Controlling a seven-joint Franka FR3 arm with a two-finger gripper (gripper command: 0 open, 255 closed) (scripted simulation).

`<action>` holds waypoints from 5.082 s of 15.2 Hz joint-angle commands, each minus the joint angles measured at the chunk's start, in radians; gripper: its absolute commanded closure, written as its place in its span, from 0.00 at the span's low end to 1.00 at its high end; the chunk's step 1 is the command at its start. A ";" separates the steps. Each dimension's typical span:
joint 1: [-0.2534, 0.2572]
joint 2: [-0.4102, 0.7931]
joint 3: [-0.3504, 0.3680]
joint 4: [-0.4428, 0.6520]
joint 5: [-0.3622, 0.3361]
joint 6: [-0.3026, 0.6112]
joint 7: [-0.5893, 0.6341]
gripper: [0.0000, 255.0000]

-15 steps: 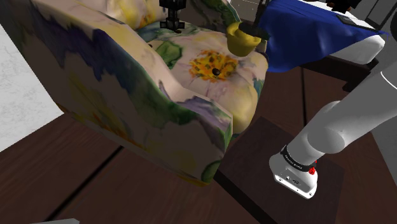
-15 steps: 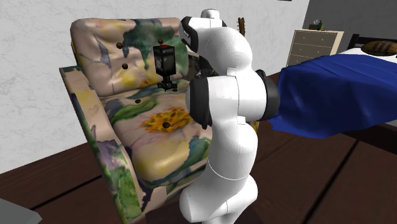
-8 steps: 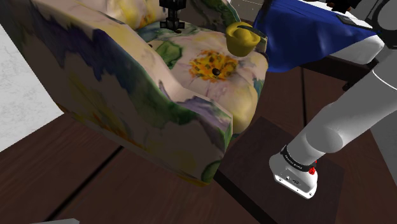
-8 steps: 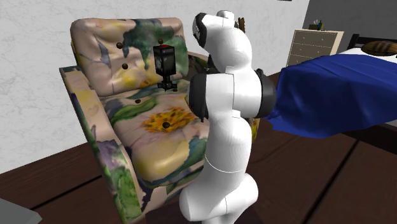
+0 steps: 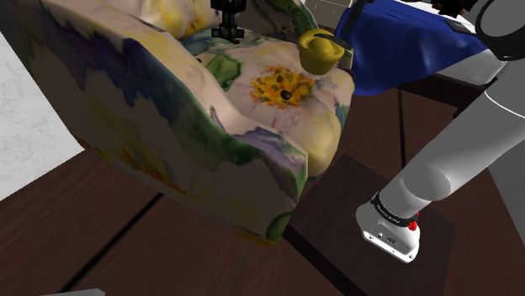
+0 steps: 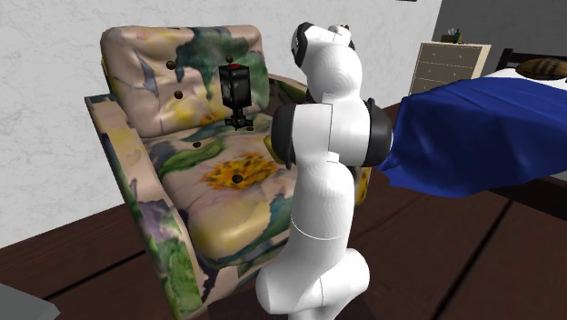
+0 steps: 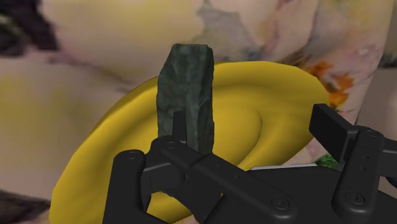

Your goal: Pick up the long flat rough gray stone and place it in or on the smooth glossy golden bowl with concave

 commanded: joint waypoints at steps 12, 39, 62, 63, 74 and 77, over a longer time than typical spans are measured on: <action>0.006 -0.025 0.008 -0.063 -0.009 0.042 0.002 1.00; 0.093 -0.029 0.123 -0.082 -0.310 0.145 0.286 0.00; 0.087 0.040 0.116 0.165 -0.293 -0.036 0.269 1.00; 0.086 0.048 0.115 0.190 -0.290 -0.053 0.267 1.00; 0.070 0.219 0.106 0.434 -0.239 -0.132 0.261 1.00; 0.079 0.185 0.110 0.343 -0.249 -0.075 0.267 1.00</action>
